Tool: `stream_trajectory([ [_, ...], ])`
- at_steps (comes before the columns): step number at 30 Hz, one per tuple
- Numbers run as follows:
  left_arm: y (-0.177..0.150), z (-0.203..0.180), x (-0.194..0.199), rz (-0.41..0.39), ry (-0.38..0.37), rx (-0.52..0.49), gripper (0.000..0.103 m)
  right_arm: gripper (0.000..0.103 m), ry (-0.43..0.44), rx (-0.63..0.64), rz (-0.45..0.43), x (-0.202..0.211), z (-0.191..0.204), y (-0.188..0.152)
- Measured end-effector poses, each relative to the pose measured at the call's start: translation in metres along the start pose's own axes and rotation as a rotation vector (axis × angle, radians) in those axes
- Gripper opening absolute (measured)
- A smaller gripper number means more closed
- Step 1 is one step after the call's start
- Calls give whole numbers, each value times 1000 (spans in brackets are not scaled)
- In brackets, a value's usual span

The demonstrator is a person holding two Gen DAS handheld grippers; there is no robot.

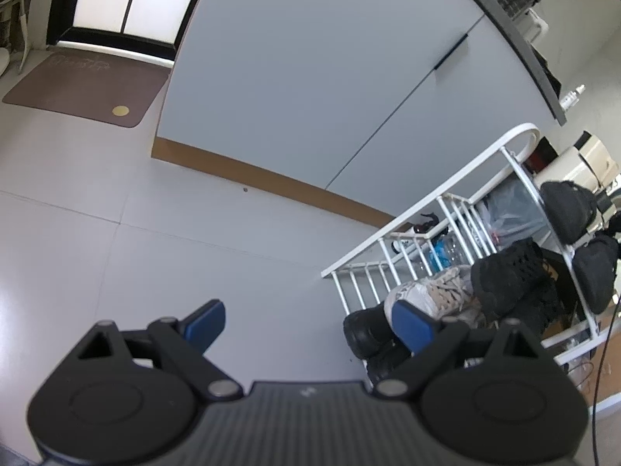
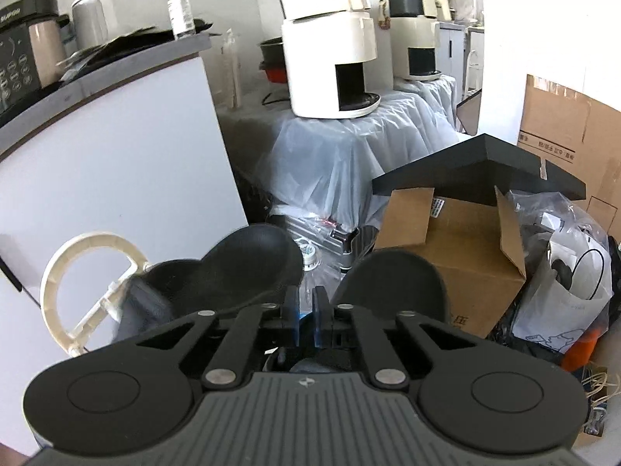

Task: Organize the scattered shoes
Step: 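Lower the black clogs onto the rack's top shelf with the right gripper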

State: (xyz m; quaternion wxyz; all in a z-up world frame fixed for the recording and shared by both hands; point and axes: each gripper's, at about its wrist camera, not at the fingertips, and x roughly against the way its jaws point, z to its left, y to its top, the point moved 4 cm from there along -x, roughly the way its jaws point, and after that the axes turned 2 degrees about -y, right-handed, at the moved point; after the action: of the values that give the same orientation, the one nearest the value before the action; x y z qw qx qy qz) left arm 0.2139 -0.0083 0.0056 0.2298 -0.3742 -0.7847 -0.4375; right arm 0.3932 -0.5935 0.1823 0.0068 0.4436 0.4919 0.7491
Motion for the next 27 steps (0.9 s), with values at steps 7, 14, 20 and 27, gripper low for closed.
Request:
stream_trajectory([
  [7,1,-4,8,-13,-26,-3,94,47,35,-40,-41,28,-11,11],
  [14,-1,-14,15,-12,-52,-38,94,53,70,-48,5,65,-25,8],
  [20,-3,-17,23,-12,-43,-104,94,57,79,-51,3,99,-39,-7],
  [27,-8,-18,35,-20,-68,-104,94,67,129,-78,8,132,-57,-28],
])
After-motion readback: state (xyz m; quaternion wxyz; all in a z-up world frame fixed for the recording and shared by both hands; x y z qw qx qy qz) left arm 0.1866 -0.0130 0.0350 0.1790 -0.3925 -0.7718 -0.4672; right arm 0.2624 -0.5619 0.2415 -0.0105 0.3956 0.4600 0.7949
